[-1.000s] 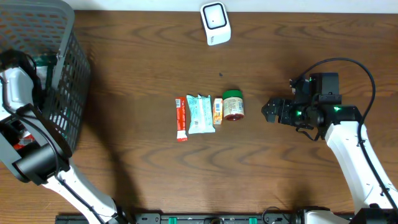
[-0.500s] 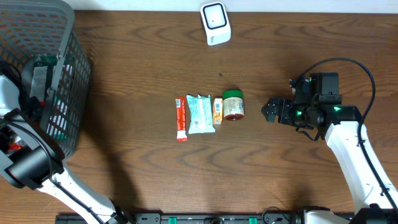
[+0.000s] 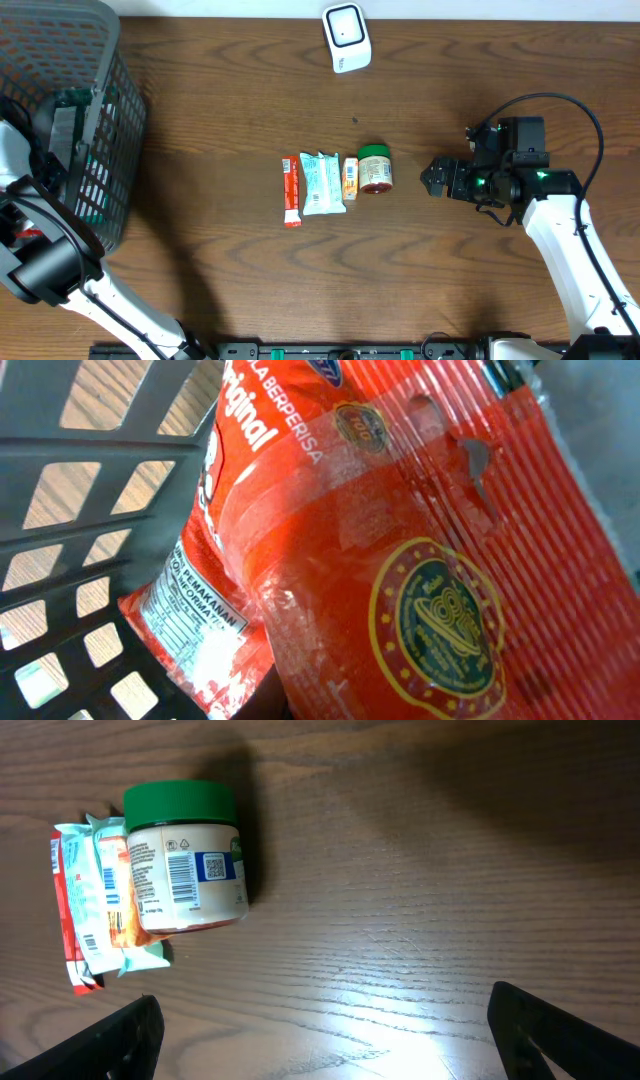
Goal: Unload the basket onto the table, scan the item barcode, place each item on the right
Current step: 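Grasp the second red snack packet in the basket with the left gripper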
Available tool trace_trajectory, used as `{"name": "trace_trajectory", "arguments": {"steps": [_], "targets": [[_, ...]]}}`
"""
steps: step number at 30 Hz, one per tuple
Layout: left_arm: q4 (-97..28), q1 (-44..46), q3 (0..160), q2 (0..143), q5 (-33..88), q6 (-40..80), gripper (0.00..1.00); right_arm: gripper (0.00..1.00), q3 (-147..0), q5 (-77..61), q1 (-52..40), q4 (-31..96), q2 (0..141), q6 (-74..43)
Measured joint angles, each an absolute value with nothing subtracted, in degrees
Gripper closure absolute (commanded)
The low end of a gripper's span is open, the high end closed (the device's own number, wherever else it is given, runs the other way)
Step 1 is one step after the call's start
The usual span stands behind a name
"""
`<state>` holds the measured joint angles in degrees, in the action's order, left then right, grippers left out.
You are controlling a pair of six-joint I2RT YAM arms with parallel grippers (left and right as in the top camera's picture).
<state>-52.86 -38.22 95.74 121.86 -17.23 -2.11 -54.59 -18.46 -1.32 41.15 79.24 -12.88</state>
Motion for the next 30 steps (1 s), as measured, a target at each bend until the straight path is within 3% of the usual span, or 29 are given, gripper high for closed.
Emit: {"name": "trace_trajectory", "arguments": {"steps": [8, 21, 30], "targets": [[-53.15, -37.91, 96.42, 117.89, -16.1, -1.65, 0.93, 0.01, -54.59, -18.46, -1.32, 41.17, 79.24, -12.88], [-47.7, -35.55, 96.84, 91.31, -15.35, 0.23, 0.93, 0.01, -54.59, -18.46, -1.32, 41.15, 79.24, -12.88], [-48.01, -21.41, 96.86, 75.44, -15.31, 3.27, 0.93, 0.01, -54.59, -18.46, -1.32, 41.17, 79.24, -12.88]]}}
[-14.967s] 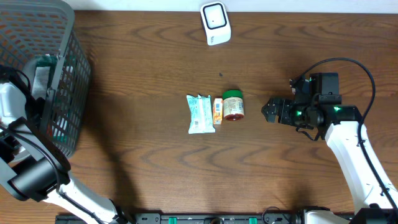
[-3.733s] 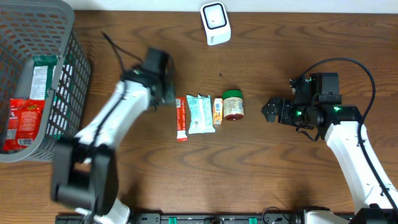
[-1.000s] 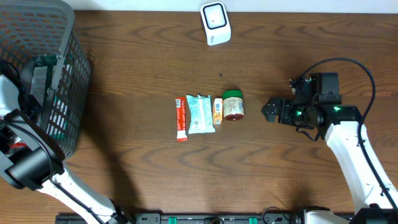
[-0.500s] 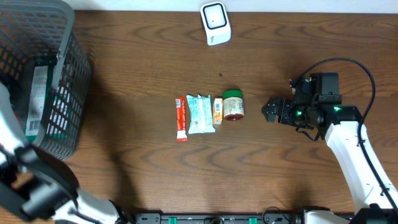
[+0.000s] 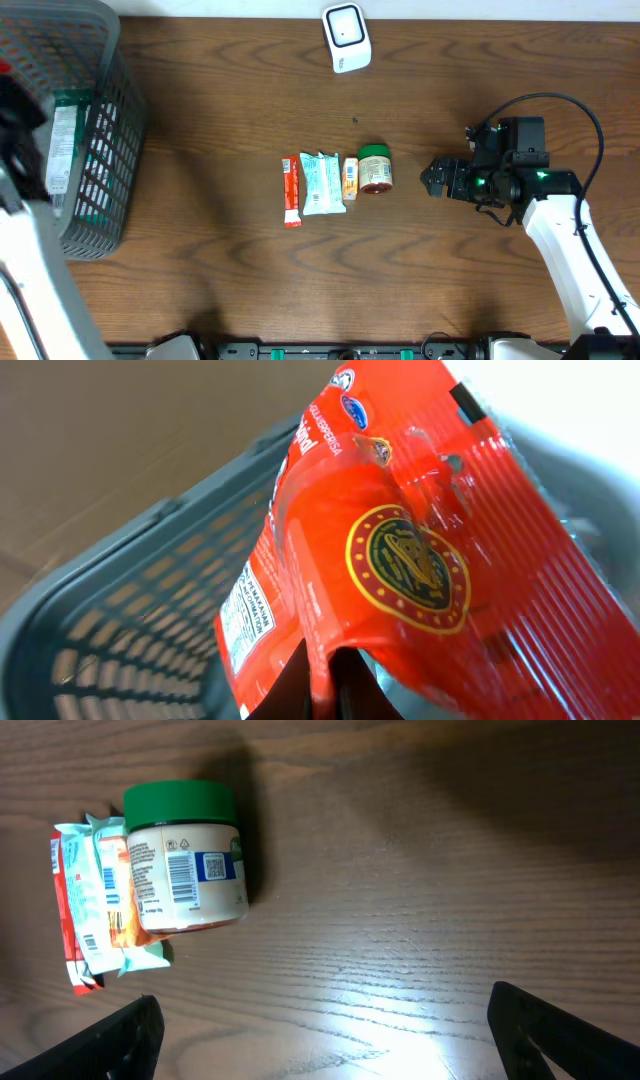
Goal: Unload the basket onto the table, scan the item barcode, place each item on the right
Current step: 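Grasp the second red snack packet in the basket with the left gripper, then carry the red packet left of the first red packet and lower it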
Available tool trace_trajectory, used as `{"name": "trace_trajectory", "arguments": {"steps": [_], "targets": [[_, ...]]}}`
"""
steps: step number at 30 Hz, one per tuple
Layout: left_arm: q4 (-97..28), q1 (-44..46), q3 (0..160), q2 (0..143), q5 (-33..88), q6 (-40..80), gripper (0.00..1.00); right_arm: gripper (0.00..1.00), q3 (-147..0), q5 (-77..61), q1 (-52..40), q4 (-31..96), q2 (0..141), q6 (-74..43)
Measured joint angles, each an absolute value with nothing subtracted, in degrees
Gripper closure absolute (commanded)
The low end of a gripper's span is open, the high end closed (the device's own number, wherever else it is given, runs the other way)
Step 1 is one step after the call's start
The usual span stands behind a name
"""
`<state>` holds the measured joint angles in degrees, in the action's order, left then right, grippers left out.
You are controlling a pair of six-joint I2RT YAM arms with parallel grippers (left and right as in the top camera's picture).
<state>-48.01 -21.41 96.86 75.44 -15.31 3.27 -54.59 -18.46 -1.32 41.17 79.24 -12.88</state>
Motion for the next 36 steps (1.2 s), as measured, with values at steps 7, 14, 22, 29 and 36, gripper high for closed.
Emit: {"name": "trace_trajectory", "arguments": {"steps": [7, 14, 22, 29, 36], "targets": [[-52.42, -7.05, 97.1, 68.16, -15.35, 9.65, 0.93, 0.01, -54.59, -18.46, -1.32, 41.15, 79.24, -12.88], [-59.0, 7.68, 94.5, 70.02, -15.35, 17.82, 0.93, 0.01, -54.59, -18.46, -1.32, 41.15, 79.24, -12.88], [-58.22, 17.98, 81.87, 84.36, -15.25, 25.26, 0.93, 0.01, -54.59, -18.46, -1.32, 41.15, 79.24, -12.88], [-55.22, 20.82, 79.09, 100.62, -15.14, 28.8, 0.93, 0.01, -54.59, -18.46, -1.32, 41.15, 79.24, -12.88], [-52.36, 21.28, 79.09, 106.32, -13.45, 29.8, 0.9, 0.01, -54.59, -18.46, -1.32, 41.15, 79.24, -12.88]]}}
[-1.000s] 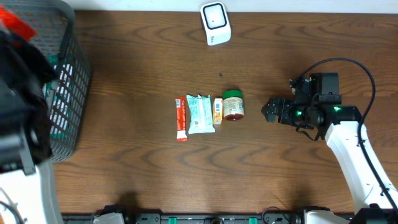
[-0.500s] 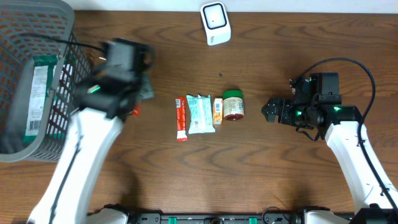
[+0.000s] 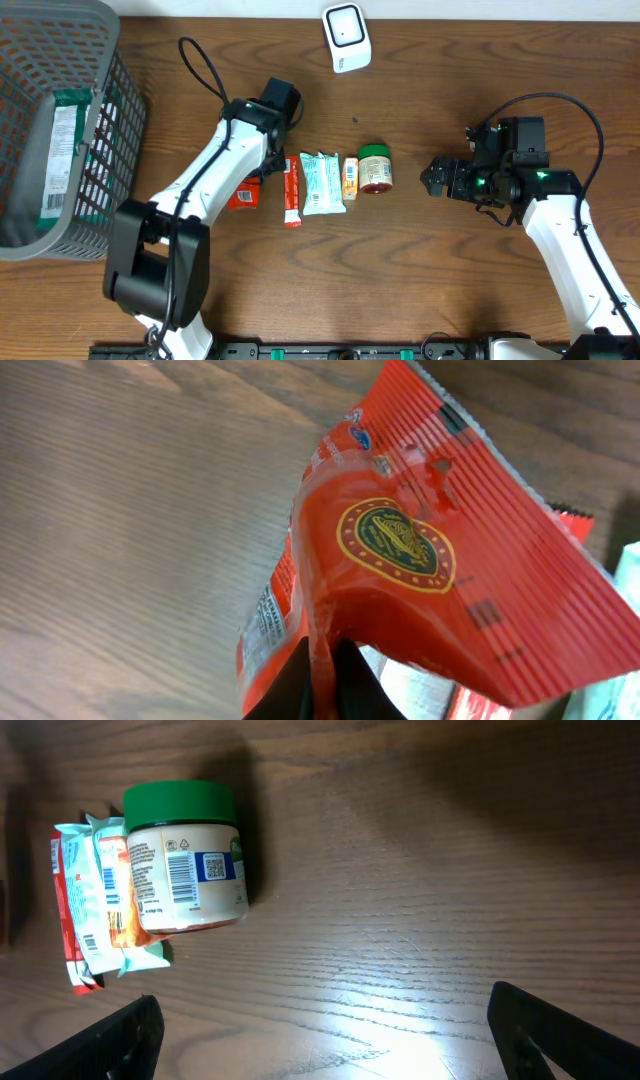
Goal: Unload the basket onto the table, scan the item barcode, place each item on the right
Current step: 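Carry the red packet left of the first red packet and lower it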
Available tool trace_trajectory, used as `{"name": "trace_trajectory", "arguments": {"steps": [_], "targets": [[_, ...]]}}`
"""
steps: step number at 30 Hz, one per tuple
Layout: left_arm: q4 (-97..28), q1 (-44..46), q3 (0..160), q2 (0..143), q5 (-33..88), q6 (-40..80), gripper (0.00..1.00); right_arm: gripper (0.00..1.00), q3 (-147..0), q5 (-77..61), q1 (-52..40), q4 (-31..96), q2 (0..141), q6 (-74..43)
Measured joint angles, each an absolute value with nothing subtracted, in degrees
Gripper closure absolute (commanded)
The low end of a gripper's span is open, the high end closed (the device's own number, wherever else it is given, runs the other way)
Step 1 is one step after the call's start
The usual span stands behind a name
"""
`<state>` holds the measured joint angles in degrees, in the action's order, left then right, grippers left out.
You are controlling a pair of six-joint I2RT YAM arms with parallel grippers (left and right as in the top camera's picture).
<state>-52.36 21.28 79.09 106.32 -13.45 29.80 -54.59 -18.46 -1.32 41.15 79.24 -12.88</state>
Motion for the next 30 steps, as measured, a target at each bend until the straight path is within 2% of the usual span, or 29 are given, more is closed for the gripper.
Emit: {"name": "trace_trajectory", "arguments": {"steps": [3, 7, 8, 9, 11, 13, 15, 21, 22, 24, 26, 30], "targets": [[-51.53, 21.28, 79.09, 106.3, -13.21, 29.85, 0.89, 0.01, -54.59, -18.46, -1.32, 41.15, 79.24, -12.88], [-51.33, 21.28, 79.09, 106.3, -13.17, 29.8, 0.83, 0.01, -54.59, -18.46, -1.32, 41.15, 79.24, -12.88], [-51.33, 21.28, 79.09, 106.3, -13.17, 29.63, 0.73, 0.01, -54.59, -18.46, -1.32, 41.15, 79.24, -12.88], [-51.31, 21.28, 79.09, 106.3, -13.17, 29.58, 0.58, 0.01, -54.59, -18.46, -1.32, 41.15, 79.24, -12.88], [-51.31, 21.28, 79.09, 106.3, -13.13, 29.54, 0.4, 0.01, -54.59, -18.46, -1.32, 41.15, 79.24, -12.88], [-51.33, 21.28, 79.09, 106.3, -12.53, 29.3, 0.35, 0.01, -54.59, -18.46, -1.32, 41.15, 79.24, -12.88], [-50.92, 21.26, 79.09, 106.3, -11.38, 28.12, 0.35, 0.01, -54.59, -18.46, -1.32, 41.15, 79.24, -12.88], [-50.76, 20.78, 80.23, 106.3, -6.96, 24.51, 0.37, 0.01, -54.59, -18.46, -1.32, 41.15, 79.24, -12.88], [-50.74, 20.45, 80.79, 106.3, -5.98, 24.14, 0.45, 0.01, -54.59, -18.46, -1.32, 41.15, 79.24, -12.88], [-50.35, 19.51, 81.97, 106.0, -3.9, 23.53, 0.73, 0.01, -54.59, -18.46, -1.32, 41.15, 79.24, -12.88], [-49.91, 18.48, 82.54, 105.27, -2.35, 23.07, 0.89, 0.01, -54.59, -18.46, -1.32, 41.15, 79.24, -12.88], [-49.67, 17.34, 82.81, 104.36, -1.17, 22.48, 0.89, 0.01, -54.59, -18.46, -1.32, 41.15, 79.24, -12.88]]}}
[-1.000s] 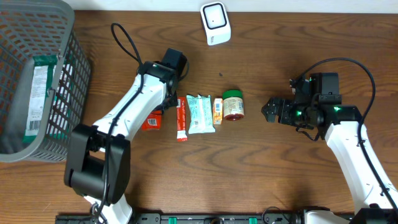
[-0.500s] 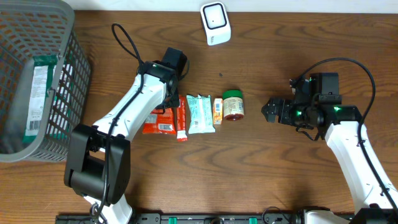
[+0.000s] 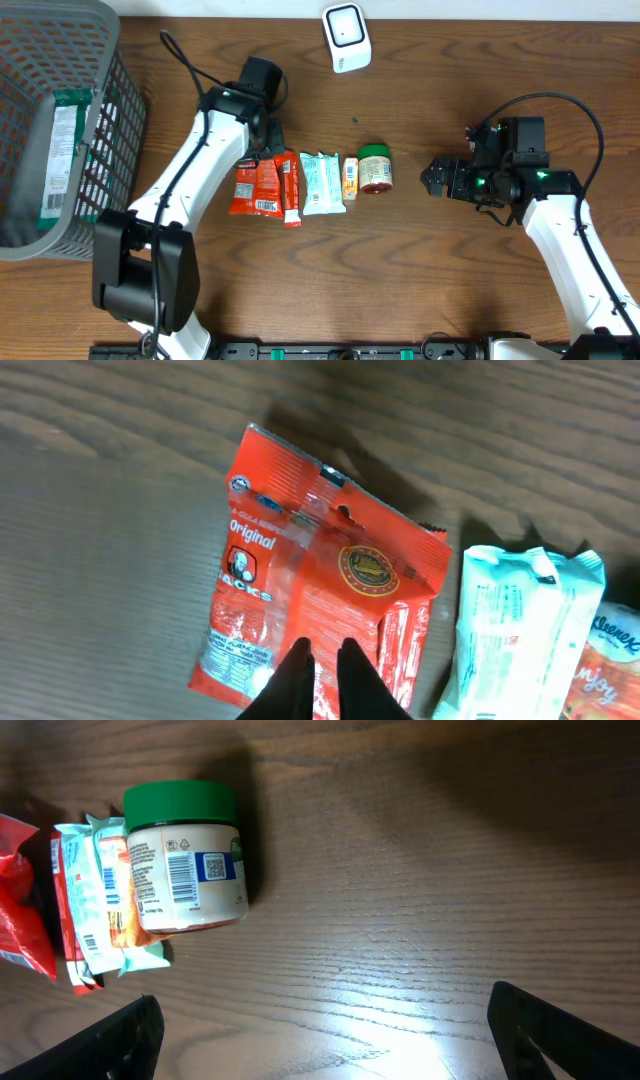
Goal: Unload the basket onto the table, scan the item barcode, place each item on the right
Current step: 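Carry the red packet left of the first red packet and lower it, then press the red packet against the row with the left gripper and release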
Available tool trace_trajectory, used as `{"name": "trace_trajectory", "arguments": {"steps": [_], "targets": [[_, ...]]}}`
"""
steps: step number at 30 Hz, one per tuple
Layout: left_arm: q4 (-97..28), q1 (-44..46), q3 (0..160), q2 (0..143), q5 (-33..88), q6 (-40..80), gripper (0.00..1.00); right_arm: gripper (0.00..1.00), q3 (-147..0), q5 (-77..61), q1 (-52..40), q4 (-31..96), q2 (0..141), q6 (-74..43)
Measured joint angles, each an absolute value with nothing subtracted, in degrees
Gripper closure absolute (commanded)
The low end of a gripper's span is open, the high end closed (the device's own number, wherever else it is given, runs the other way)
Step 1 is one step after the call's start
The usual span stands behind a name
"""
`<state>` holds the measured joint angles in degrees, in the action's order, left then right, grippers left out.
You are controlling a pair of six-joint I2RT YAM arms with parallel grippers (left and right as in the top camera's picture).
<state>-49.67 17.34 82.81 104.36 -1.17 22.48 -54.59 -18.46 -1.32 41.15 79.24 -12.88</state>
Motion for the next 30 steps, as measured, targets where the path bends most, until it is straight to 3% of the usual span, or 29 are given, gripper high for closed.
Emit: {"name": "trace_trajectory", "arguments": {"steps": [19, 30], "targets": [[-35.81, 17.45, 70.74, 107.72, 0.12, 22.39, 0.89, 0.01, -54.59, -18.46, -1.32, 41.15, 79.24, -12.88], [-37.56, 17.45, 74.48, 104.33, 0.75, 20.47, 0.89, 0.01, -54.59, -18.46, -1.32, 41.15, 79.24, -12.88]]}}
